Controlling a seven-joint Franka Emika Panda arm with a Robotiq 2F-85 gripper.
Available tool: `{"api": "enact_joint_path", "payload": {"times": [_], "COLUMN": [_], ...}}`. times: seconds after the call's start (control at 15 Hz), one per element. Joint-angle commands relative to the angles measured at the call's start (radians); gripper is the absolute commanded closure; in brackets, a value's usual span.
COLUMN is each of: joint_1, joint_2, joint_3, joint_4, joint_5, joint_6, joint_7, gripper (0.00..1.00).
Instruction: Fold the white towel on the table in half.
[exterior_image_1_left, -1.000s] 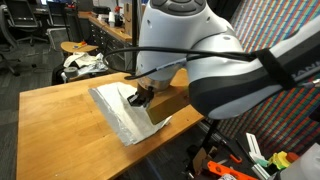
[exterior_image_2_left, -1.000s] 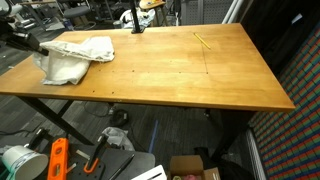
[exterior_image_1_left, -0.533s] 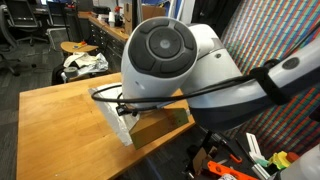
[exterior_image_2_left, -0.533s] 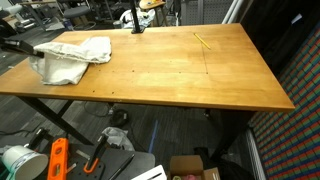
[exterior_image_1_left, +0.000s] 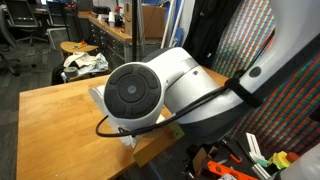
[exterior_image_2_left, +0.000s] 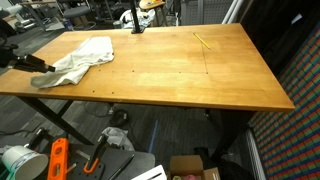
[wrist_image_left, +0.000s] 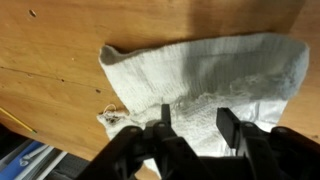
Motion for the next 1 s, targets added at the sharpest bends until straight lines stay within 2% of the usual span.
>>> {"api": "enact_joint_path", "payload": {"times": [0.0,0.07,0.13,0.33,0.6,0.73,0.93], "joint_1": [0.004,0.002,-0.037,-0.148,-0.29,-0.361,-0.498], "joint_2": [0.02,0.021,0.01,-0.001,0.046,0.075,0.141], "joint_3": [-0.068,-0.089,-0.081,-0.07,-0.036,0.011,0.134], "joint_4": [-0.009,-0.024,-0.046,-0.09,-0.126,-0.14,-0.132], "joint_5": [0.104,0.131,0.154,0.223,0.373,0.476,0.585], "joint_6": [0.102,0.14,0.195,0.371,0.597,0.658,0.672], "joint_7": [-0.265,-0.338,-0.409,-0.626,-0.925,-1.077,-1.227], "gripper": [0.16,0.08,0.02,0.0,0.0,0.0,0.0]}}
